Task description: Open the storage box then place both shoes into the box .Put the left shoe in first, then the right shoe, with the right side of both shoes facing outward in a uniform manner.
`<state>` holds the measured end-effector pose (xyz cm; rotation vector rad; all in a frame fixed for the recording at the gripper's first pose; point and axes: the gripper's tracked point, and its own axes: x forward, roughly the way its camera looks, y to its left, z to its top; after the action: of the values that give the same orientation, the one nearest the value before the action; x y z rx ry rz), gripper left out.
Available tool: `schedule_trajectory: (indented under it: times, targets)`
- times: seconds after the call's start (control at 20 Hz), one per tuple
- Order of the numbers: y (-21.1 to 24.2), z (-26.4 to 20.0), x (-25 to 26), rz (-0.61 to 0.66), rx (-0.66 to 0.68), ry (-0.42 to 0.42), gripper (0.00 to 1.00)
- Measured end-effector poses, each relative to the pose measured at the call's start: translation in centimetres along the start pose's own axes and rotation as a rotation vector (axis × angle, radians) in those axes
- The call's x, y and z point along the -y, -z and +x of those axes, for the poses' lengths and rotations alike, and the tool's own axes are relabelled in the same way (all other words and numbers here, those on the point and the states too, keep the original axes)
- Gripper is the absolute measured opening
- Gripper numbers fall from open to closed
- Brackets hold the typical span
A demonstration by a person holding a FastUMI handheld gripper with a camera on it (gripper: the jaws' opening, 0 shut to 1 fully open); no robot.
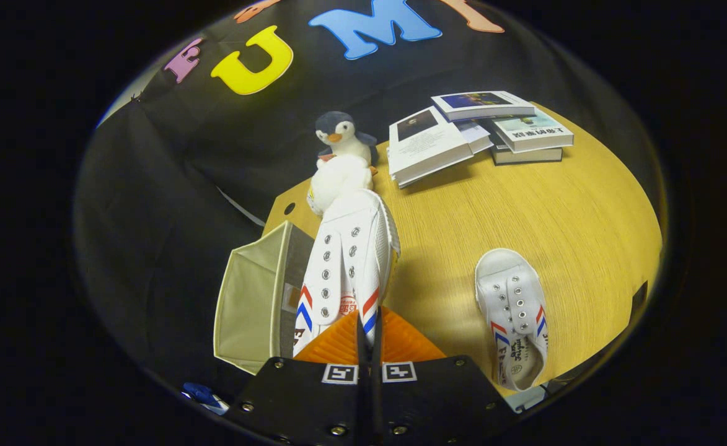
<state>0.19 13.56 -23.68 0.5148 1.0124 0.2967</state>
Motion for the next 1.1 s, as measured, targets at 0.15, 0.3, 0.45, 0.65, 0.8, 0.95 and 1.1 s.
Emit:
schedule_trajectory:
  times: [0.15, 0.3, 0.45, 0.65, 0.8, 0.95, 1.1]
  targets:
    - [-1.2, -0.5, -2.4, -0.011, 0.001, -0.026, 0.0]
    - [-1.8, -0.6, -5.1, -0.03, 0.0, -0.058, 0.0]
    - [-1.9, 0.0, -7.7, -0.05, -0.009, -0.084, 0.0]
    - [-1.4, 1.1, -11.0, -0.065, -0.027, -0.116, 0.0]
    - [-0.8, 2.4, -13.1, -0.071, -0.043, -0.134, 0.0]
    - [0.1, 3.7, -14.9, -0.083, -0.063, -0.141, 0.0]
    - [1.2, 4.9, -16.5, -0.098, -0.084, -0.146, 0.0]
